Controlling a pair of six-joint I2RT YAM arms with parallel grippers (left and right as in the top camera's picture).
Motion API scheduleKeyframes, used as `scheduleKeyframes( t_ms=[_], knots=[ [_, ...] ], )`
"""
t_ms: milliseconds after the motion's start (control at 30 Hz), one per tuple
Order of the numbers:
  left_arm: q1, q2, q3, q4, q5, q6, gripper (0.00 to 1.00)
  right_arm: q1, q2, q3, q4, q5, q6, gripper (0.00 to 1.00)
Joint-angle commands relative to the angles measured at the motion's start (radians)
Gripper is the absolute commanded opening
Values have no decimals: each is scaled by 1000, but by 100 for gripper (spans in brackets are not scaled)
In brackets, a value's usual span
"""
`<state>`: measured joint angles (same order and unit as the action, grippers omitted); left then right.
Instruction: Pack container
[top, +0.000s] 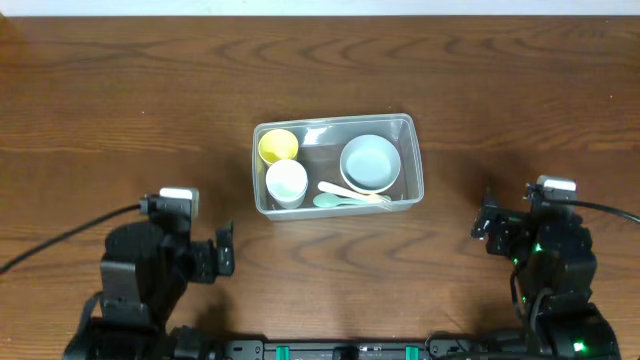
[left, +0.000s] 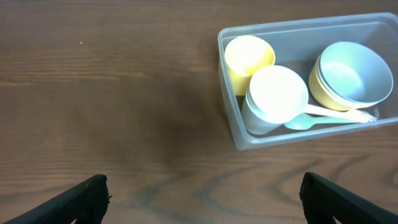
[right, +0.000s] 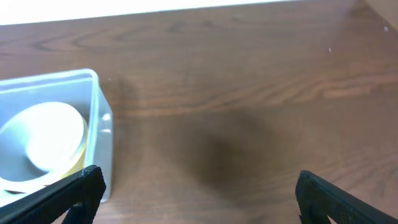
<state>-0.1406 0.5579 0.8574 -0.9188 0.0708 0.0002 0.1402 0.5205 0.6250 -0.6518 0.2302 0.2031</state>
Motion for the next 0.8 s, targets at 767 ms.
scheduleKeyframes(
  t_ms=[767],
  knots=[
    [-3, -13, -18, -7, -14, 0, 98, 9, -44, -19, -83, 23, 2, 99]
  ],
)
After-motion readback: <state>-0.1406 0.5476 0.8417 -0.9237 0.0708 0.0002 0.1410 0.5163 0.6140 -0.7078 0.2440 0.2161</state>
